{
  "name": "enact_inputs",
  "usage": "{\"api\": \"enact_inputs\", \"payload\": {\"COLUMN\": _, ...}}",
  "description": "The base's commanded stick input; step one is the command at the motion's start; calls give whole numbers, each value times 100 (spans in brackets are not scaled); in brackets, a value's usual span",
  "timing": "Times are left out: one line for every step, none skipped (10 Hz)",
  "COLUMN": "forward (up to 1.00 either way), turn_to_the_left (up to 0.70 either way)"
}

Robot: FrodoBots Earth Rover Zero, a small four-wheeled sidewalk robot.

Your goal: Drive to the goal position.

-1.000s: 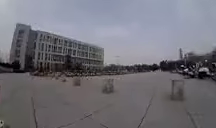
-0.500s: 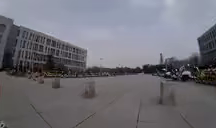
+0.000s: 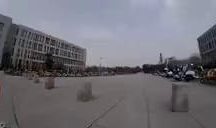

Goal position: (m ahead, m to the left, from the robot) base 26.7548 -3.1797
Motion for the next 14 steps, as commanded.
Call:
{"api": "enact_inputs", "payload": {"forward": 85, "turn_to_the_left": 0}}
{"api": "enact_inputs", "payload": {"forward": 85, "turn_to_the_left": 0}}
{"api": "enact_inputs", "payload": {"forward": 85, "turn_to_the_left": 0}}
{"api": "enact_inputs", "payload": {"forward": 85, "turn_to_the_left": 0}}
{"api": "enact_inputs", "payload": {"forward": 85, "turn_to_the_left": 0}}
{"api": "enact_inputs", "payload": {"forward": 85, "turn_to_the_left": 0}}
{"api": "enact_inputs", "payload": {"forward": 85, "turn_to_the_left": 0}}
{"api": "enact_inputs", "payload": {"forward": 85, "turn_to_the_left": 0}}
{"api": "enact_inputs", "payload": {"forward": 85, "turn_to_the_left": 0}}
{"api": "enact_inputs", "payload": {"forward": 85, "turn_to_the_left": -31}}
{"api": "enact_inputs", "payload": {"forward": 85, "turn_to_the_left": -34}}
{"api": "enact_inputs", "payload": {"forward": 85, "turn_to_the_left": -34}}
{"api": "enact_inputs", "payload": {"forward": 85, "turn_to_the_left": -34}}
{"api": "enact_inputs", "payload": {"forward": 85, "turn_to_the_left": -19}}
